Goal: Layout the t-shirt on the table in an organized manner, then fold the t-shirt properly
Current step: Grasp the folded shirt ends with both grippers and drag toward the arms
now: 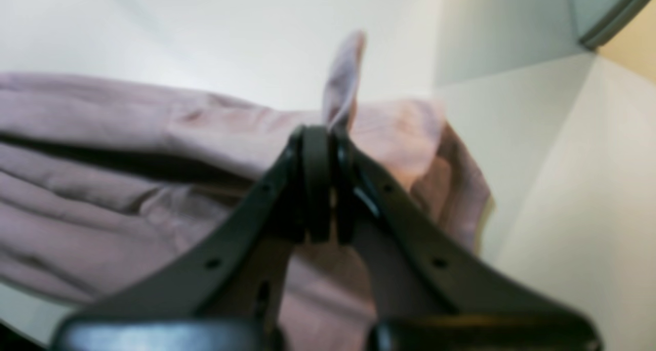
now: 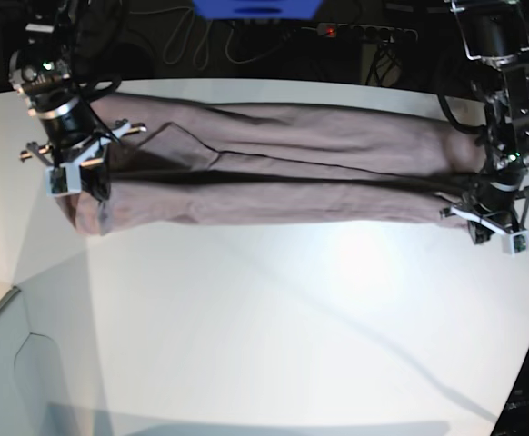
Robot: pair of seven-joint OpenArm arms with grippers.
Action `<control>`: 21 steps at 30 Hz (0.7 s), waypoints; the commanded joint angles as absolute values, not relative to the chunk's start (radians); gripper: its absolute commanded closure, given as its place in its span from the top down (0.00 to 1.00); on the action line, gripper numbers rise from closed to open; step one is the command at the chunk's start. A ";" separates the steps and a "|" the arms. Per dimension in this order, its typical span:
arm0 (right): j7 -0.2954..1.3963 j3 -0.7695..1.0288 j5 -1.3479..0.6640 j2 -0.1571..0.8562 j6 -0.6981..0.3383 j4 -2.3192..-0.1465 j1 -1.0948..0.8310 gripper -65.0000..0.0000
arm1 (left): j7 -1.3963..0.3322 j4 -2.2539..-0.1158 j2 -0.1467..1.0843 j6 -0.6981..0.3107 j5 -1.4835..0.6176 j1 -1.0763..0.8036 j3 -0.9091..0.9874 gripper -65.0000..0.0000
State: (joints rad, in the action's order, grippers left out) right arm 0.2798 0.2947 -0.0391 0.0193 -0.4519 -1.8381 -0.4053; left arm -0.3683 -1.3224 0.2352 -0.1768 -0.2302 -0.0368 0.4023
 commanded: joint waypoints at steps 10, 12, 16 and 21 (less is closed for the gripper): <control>0.168 0.297 -0.051 -0.007 -0.453 -1.856 -0.522 0.00 | -0.343 -1.339 0.249 -0.177 -0.237 -0.050 0.421 0.00; 0.168 0.292 -0.051 -0.012 -0.453 -1.854 -0.538 0.00 | -0.343 -1.326 0.229 -0.177 -0.237 -0.041 0.461 0.00; 0.148 0.257 -0.051 -0.015 -0.453 -1.839 -0.538 0.00 | -0.343 -1.254 0.222 -0.177 -0.236 0.067 0.498 0.00; 0.156 0.249 -0.050 -0.015 -0.453 -1.831 -0.493 0.00 | -0.343 -1.188 0.222 -0.177 -0.236 0.179 0.489 0.00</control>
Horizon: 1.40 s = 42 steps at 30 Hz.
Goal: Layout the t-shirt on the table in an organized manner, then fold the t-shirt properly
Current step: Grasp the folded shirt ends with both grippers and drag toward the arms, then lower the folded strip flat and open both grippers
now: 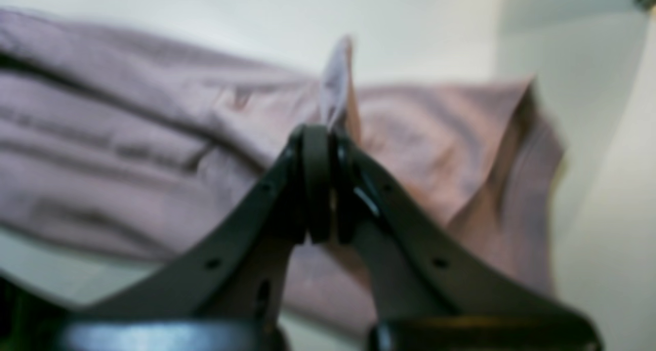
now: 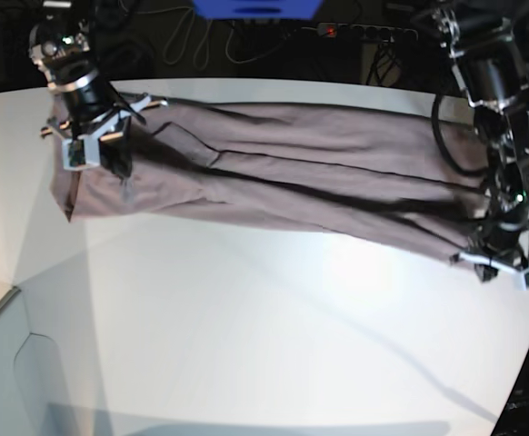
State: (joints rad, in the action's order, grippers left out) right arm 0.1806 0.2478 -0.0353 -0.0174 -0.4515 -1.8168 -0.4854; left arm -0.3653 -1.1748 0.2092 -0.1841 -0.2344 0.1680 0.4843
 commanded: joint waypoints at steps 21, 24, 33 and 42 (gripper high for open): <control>0.151 0.243 -0.051 -0.041 -0.453 -1.811 -0.501 0.00 | -0.343 -1.196 0.228 -0.177 -0.236 0.136 0.496 0.00; 0.150 0.245 -0.051 -0.036 -0.453 -1.791 -0.504 0.00 | -0.343 -1.196 0.226 -0.177 -0.236 0.108 0.496 0.00; 0.148 0.268 -0.051 -0.039 -0.453 -1.793 -0.532 0.00 | -0.343 -1.196 0.205 -0.177 -0.237 0.027 0.619 0.00; 0.147 0.309 -0.051 -0.042 -0.453 -1.794 -0.556 0.00 | -0.351 -1.196 0.200 -0.177 -0.237 -0.019 0.636 0.00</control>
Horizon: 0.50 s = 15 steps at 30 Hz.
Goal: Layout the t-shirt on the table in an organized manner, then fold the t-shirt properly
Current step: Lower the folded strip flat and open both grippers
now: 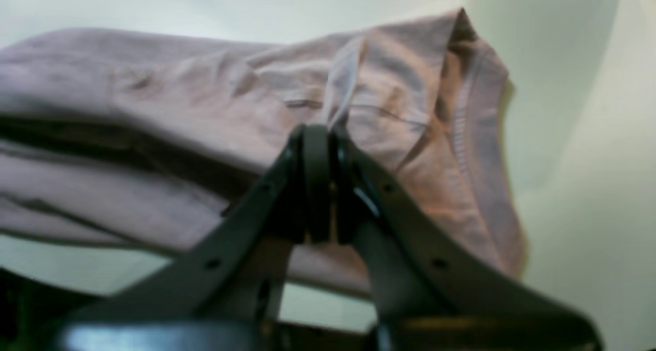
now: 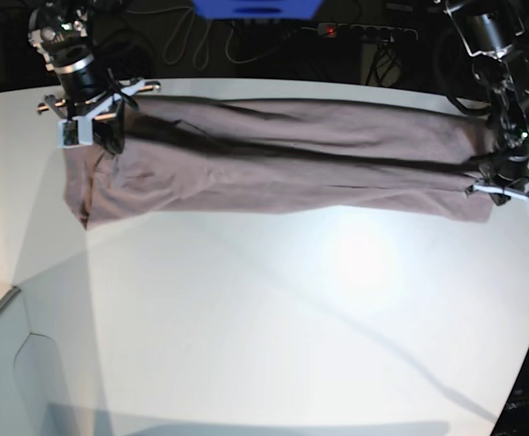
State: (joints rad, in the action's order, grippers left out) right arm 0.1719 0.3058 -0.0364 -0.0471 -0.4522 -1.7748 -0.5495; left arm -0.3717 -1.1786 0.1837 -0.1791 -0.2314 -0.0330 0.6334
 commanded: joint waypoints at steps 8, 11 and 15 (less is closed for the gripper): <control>0.077 0.311 -0.051 -0.041 -0.453 -1.736 -0.587 0.00 | -0.354 -1.196 0.180 -0.177 -0.236 -0.039 0.638 0.27; 0.071 0.352 -0.051 -0.045 -0.453 -1.722 -0.588 0.00 | -0.354 -1.196 0.179 -0.177 -0.236 -0.048 0.638 0.47; 0.070 0.389 -0.051 -0.062 -0.453 -1.722 -0.588 0.00 | -0.354 -1.196 0.166 -0.177 -0.236 -0.050 0.644 0.64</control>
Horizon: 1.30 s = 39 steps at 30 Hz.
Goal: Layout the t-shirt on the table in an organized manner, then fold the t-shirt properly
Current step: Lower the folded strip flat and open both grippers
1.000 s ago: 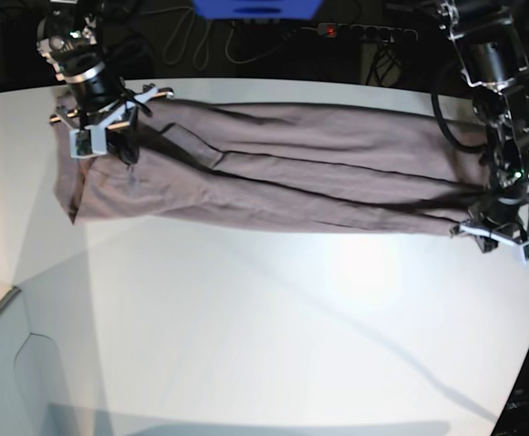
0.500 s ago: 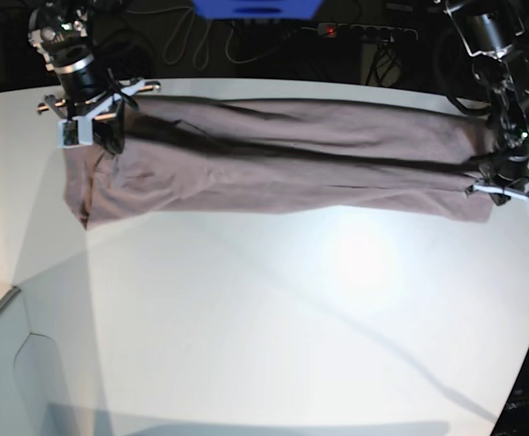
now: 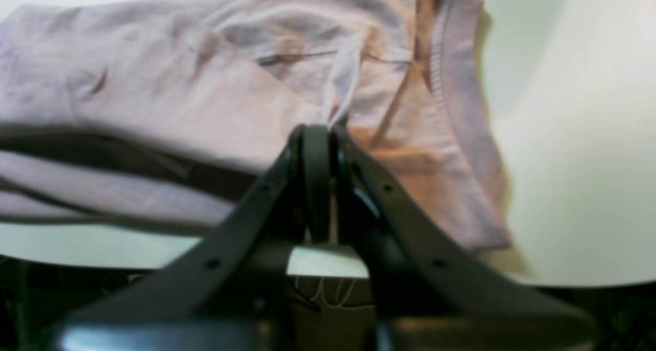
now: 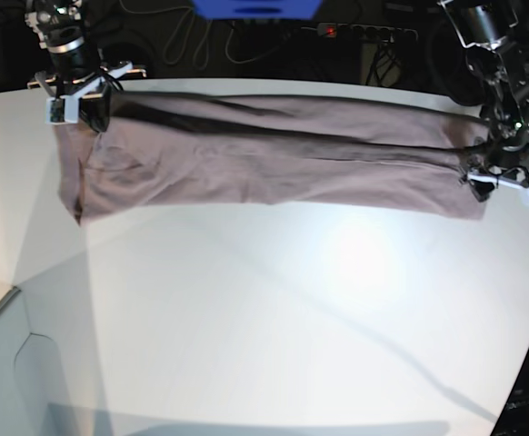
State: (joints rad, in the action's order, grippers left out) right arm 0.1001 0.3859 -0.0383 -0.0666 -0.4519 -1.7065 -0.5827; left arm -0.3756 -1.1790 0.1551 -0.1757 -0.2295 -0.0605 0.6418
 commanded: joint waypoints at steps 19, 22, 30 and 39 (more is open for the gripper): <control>-0.039 0.394 -0.128 -0.056 -0.452 -1.581 -0.618 0.00 | -0.354 -1.196 0.165 -0.177 -0.236 -0.064 0.644 0.67; -0.039 0.437 -0.128 -0.059 -0.452 -1.567 -0.605 0.13 | -0.354 -1.196 0.165 -0.177 -0.236 -0.071 0.644 0.67; -0.042 0.541 -0.133 -0.068 -0.447 -1.577 -0.591 0.41 | -0.354 -1.196 0.165 -0.177 -0.242 -0.087 0.645 0.94; -0.039 0.490 -0.130 -0.087 -0.447 -1.623 -0.579 0.42 | -0.354 -1.196 0.174 -0.177 -0.367 -0.113 0.644 0.95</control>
